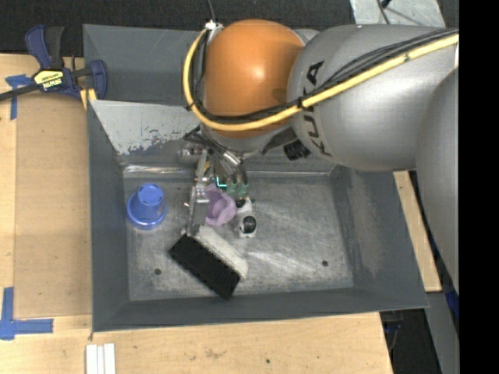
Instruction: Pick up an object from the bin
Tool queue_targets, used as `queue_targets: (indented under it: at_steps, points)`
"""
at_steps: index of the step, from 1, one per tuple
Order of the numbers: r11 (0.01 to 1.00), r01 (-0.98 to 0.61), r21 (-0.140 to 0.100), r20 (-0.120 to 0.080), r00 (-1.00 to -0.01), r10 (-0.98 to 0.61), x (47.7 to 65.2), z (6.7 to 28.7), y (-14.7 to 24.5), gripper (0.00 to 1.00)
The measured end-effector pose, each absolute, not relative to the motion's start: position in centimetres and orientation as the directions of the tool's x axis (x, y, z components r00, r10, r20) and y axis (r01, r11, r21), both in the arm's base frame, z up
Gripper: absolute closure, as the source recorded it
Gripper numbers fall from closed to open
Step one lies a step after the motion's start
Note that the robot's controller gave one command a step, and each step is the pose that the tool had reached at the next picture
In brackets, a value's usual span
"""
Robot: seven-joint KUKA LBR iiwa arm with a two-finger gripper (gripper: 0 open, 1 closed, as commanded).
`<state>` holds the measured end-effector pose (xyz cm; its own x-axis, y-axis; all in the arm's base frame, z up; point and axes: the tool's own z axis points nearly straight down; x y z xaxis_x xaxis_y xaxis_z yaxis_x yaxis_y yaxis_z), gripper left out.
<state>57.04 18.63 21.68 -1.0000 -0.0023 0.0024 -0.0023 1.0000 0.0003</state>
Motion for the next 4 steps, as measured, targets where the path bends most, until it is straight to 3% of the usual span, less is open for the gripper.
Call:
queue_targets:
  at_steps: [1, 2, 3, 4]
  points:
    - [0.985, -0.171, 0.001, -0.008, -0.985, -0.171, 56.6, 20.2, 17.6, 0.0]
    - [0.934, -0.358, -0.001, -0.004, -0.934, -0.358, 57.2, 16.7, 17.0, 0.0]
    - [0.991, -0.131, 0.001, -0.003, -0.991, -0.13, 56.0, 13.9, 14.0, 0.0]
    - [0.996, -0.088, 0.003, -0.006, -0.996, -0.088, 58.3, 10.1, 11.3, 0.0]
